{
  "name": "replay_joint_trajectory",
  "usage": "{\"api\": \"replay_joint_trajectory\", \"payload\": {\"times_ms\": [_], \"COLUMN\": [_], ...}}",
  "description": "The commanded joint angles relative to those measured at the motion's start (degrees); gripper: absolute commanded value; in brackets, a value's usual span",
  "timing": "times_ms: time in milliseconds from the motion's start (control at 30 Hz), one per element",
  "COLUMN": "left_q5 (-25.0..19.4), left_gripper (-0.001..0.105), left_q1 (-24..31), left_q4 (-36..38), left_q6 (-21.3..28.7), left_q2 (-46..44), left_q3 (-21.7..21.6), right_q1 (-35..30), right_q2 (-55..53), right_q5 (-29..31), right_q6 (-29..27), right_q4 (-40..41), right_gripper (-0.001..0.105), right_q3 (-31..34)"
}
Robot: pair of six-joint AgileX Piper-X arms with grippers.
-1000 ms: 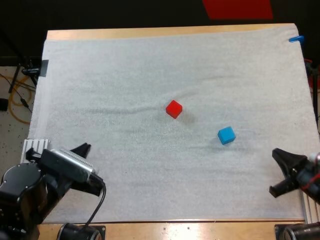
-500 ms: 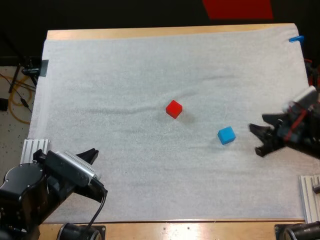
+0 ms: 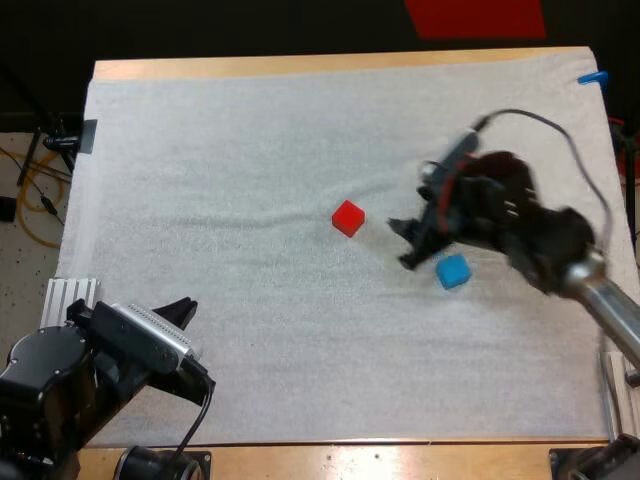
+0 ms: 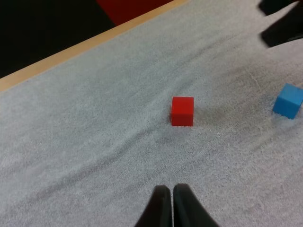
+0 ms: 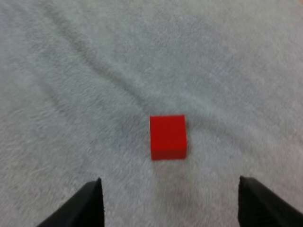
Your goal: Stack red cube on blue cube
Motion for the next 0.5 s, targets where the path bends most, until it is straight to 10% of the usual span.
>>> {"api": "replay_joint_trajectory", "payload": {"times_ms": [0,467], "left_q5": [0.4,0.4], "left_gripper": [0.0,0.0], "left_q1": [-0.2,-0.2], "left_q4": [-0.2,0.3], "left_q6": [-0.1,-0.1], "left_q2": [0.0,0.0], "left_q3": [-0.1,-0.1], "right_q1": [0.9,2.8], "right_q2": [2.8,26.1], "right_q5": [1.4,-1.3], "right_q6": [-1.0,-3.8], "right_q4": [-1.1,-0.9], "right_gripper": [0.059,0.059], "right_q3": [-2.5,-17.1]}}
